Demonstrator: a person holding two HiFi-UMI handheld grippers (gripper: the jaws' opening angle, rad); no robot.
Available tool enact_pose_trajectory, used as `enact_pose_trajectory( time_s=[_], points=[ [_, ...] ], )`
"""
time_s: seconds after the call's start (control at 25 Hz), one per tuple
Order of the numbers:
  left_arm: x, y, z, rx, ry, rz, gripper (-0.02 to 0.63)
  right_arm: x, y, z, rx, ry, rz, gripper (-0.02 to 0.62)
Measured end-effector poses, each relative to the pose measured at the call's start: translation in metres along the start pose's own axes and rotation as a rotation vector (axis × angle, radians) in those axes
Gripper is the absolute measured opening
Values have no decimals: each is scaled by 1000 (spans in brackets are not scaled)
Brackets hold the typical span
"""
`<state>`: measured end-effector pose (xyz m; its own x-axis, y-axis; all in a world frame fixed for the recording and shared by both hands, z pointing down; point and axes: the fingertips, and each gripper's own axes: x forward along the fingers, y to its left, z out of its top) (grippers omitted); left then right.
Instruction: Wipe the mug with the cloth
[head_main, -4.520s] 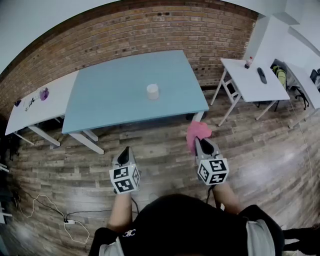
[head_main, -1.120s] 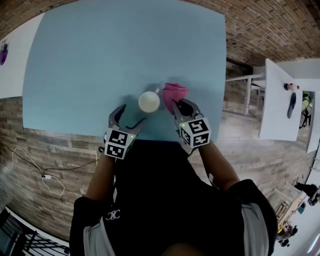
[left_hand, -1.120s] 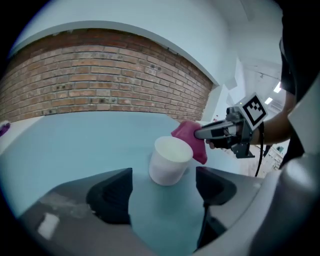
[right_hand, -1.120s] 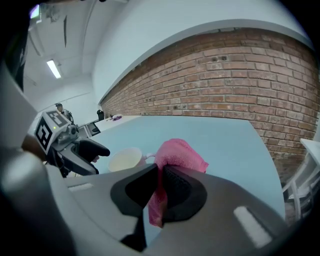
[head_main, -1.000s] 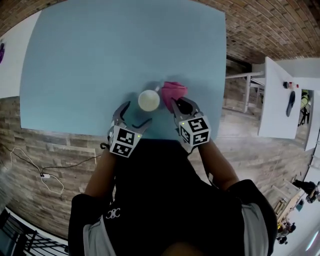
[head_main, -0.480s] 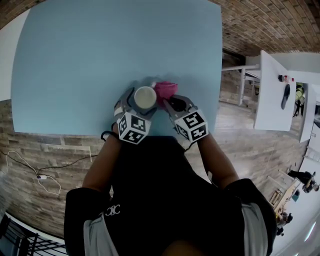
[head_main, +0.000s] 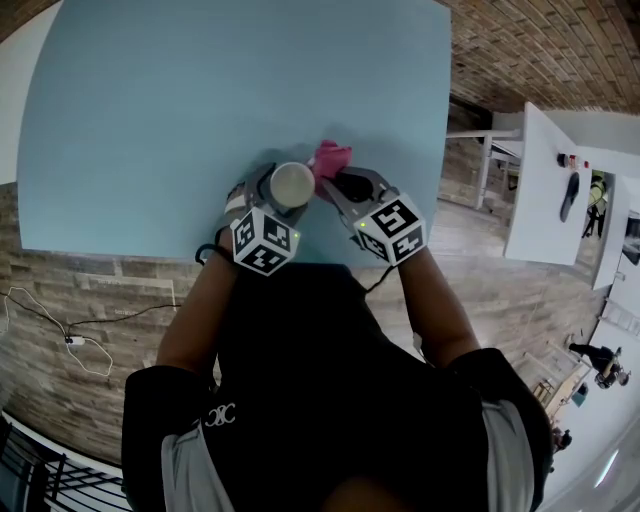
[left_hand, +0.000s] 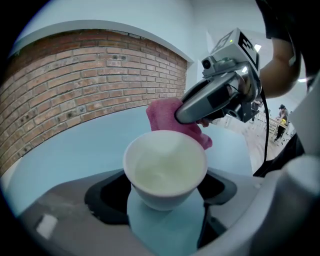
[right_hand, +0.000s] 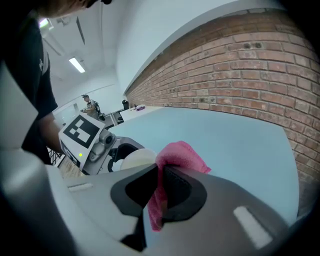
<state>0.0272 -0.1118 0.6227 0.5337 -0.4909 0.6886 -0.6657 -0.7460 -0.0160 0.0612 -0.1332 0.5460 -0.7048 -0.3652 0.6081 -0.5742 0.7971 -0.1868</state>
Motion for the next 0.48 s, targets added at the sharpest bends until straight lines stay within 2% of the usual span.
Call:
enact_pose_trajectory(
  time_s=[0.2, 0.48],
  points=[
    [1, -2, 1, 29, 17, -27, 426, 9, -1, 11, -69, 20, 27, 34],
    [1, -1, 1, 60, 28, -45, 426, 21, -3, 18, -173, 101, 53, 35]
  ],
)
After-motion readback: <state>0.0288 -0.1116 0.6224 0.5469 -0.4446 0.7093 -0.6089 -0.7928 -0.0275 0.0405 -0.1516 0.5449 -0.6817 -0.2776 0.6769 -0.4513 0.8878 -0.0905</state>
